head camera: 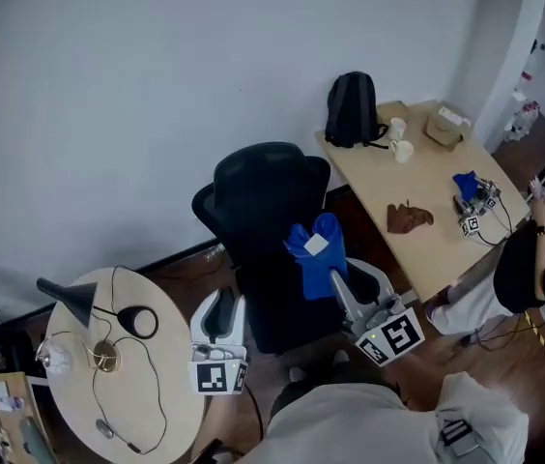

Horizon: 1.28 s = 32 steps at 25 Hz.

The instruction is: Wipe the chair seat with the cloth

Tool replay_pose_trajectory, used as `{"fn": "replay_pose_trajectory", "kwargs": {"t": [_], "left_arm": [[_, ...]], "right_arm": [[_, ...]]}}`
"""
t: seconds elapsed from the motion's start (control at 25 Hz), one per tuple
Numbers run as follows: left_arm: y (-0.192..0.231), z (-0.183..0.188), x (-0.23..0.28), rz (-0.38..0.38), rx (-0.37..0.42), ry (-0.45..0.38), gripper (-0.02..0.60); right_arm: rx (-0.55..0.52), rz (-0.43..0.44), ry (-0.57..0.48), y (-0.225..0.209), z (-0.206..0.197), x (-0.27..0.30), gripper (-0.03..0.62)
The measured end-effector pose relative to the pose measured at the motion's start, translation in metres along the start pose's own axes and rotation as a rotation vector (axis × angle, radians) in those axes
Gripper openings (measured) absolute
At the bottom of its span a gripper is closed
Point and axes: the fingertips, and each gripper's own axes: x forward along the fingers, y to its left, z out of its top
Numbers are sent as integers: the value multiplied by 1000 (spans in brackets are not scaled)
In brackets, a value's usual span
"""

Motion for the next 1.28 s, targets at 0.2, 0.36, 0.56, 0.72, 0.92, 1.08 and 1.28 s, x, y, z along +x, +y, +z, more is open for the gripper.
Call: {"fn": "replay_pose_trajectory", "kwargs": {"t": [0.2,0.36,0.56,0.72,0.92,1.08,1.28], "left_arm": [[-25,41,-20,-27,-46,-46,230],[-24,73,-9,-36,-97,-32,165],[-103,101,-109,-20,-44,-62,88],[-159,123,-177,7,19,-94,60],[-257,149,-257,-19,34,-140,63],[-304,162,-302,-42,30,-73,66],[-338,199,-344,-41,57,-113,67]], "right_arm": [[-50,7,-111,38,62,-42,63],[1,19,-65,40,83,-34,64],[38,65,-83,79,84,-153,64],[16,93,-114,110,94,-235,65],[4,108,-88,141,109,-336,65],[53,92,-37,155,118,-391,66],[44,112,-39,181,141,-446,66]]}}
